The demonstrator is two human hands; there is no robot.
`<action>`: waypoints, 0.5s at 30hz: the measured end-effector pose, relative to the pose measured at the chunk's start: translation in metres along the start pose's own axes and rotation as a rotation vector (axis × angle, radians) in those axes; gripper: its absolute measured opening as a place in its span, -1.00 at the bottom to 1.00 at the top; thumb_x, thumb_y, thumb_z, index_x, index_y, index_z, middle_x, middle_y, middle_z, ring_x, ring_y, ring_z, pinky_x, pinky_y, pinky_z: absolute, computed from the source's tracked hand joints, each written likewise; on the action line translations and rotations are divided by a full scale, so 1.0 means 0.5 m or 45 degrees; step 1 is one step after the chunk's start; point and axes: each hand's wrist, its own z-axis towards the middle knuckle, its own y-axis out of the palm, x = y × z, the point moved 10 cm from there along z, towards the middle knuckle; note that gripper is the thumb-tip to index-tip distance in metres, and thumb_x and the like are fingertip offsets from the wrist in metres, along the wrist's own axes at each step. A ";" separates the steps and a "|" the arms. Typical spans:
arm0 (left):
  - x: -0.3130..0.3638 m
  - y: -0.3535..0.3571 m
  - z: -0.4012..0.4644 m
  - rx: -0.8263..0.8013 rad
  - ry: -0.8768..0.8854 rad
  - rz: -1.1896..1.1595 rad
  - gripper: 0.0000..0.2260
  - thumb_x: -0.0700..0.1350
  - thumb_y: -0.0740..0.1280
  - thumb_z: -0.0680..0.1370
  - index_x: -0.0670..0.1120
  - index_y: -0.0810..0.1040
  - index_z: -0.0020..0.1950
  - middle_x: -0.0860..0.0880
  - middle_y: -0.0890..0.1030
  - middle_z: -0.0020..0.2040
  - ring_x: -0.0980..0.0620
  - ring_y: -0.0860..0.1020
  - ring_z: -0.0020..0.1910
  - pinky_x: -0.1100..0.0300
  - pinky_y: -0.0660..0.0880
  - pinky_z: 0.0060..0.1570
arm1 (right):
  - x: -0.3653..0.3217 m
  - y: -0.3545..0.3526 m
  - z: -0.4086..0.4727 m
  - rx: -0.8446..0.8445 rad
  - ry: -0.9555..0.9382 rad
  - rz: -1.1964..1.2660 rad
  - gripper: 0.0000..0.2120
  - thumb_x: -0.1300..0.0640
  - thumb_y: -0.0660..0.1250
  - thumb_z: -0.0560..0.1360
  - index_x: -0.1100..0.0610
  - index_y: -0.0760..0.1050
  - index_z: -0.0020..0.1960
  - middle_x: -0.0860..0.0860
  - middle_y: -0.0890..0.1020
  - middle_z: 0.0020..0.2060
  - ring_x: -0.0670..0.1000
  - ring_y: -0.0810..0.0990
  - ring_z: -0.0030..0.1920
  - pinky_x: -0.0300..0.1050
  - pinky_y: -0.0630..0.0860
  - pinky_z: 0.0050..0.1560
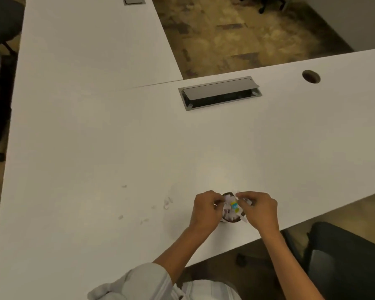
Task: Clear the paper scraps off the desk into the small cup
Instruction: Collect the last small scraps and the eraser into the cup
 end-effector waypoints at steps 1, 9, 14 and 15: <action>0.009 0.022 0.001 -0.015 -0.002 0.034 -0.87 -0.21 0.39 0.48 -0.12 0.67 -0.01 -0.05 0.68 -0.09 0.09 0.61 -0.15 0.24 0.59 -0.08 | 0.012 -0.005 0.002 -0.003 0.015 -0.005 -0.90 0.20 0.44 0.45 0.13 0.70 -0.05 0.00 0.72 -0.11 -0.18 0.57 -0.19 -0.69 0.30 -0.19; 0.039 0.045 0.001 -0.072 0.172 0.190 -0.89 -0.08 0.33 0.54 -0.10 0.55 -0.01 -0.04 0.66 -0.14 0.07 0.59 -0.25 0.32 0.55 -0.18 | 0.011 0.026 0.004 -0.072 0.000 -0.034 -0.82 0.15 0.41 0.48 0.12 0.66 0.07 0.01 0.70 0.00 -0.11 0.62 -0.06 -0.65 0.31 -0.21; 0.052 0.044 -0.011 -0.082 0.300 0.334 -0.76 -0.02 0.28 0.52 -0.12 0.48 0.11 -0.07 0.64 -0.07 -0.02 0.59 -0.23 0.24 0.56 -0.20 | 0.018 0.029 0.000 -0.163 0.005 -0.047 -0.72 0.17 0.43 0.47 0.12 0.60 0.17 0.01 0.67 0.05 -0.07 0.64 0.02 -0.63 0.34 -0.23; 0.054 0.043 -0.013 -0.085 0.326 0.350 -0.75 0.00 0.25 0.52 -0.12 0.48 0.11 -0.08 0.64 -0.08 -0.02 0.59 -0.24 0.21 0.58 -0.23 | 0.016 0.026 -0.001 -0.177 -0.002 -0.034 -0.71 0.20 0.44 0.45 0.12 0.60 0.18 0.01 0.68 0.05 -0.09 0.63 0.02 -0.60 0.37 -0.18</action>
